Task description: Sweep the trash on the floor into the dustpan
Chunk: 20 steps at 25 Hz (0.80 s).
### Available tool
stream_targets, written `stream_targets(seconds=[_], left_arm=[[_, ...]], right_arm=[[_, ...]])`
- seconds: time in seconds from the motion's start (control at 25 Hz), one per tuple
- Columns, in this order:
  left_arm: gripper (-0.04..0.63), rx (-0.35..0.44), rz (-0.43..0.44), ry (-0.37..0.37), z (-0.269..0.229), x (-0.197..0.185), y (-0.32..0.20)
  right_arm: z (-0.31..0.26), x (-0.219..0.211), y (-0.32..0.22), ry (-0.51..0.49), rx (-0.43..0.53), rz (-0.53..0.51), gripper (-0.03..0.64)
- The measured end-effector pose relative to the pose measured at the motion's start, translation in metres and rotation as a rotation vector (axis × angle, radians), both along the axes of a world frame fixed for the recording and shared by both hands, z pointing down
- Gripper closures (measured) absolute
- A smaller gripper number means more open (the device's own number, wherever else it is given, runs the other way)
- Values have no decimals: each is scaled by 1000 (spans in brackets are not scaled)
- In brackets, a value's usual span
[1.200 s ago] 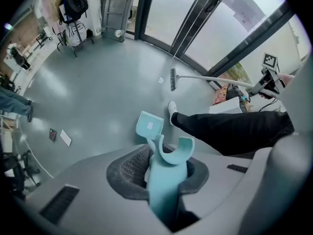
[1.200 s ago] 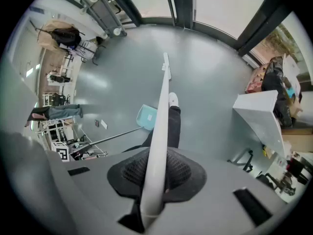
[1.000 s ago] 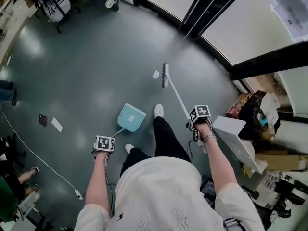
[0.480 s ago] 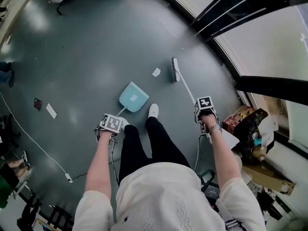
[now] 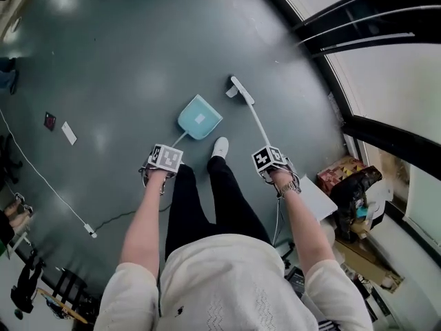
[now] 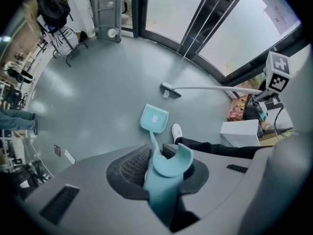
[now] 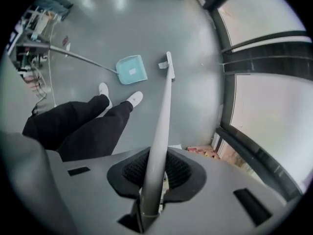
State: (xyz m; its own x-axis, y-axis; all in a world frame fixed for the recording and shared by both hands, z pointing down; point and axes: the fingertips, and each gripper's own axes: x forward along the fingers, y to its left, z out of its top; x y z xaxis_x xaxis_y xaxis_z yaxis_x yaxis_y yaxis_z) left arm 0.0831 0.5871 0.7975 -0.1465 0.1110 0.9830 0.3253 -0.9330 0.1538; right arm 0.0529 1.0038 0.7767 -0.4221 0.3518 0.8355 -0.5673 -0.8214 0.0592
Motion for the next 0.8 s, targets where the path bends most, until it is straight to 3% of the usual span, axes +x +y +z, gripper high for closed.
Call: stream_targets(seconds=[0.2,0.6,0.68,0.8], left_arm=[[503,-19,-11,11,0,-7,-7],[503,-41,-43,90,1,-19,-7],[503,-63,-104,99,1,-25,-8],[503,-68,-253,95,-1,-46,-19]], right_arm=[[-9,-28,-38,-38,47,-117,535],[-28,-83,-120,-167,247,-74,535],[-39,-88,-130,-196,266,-23,535],[-52,-92,-137,-206,278,-58,535]])
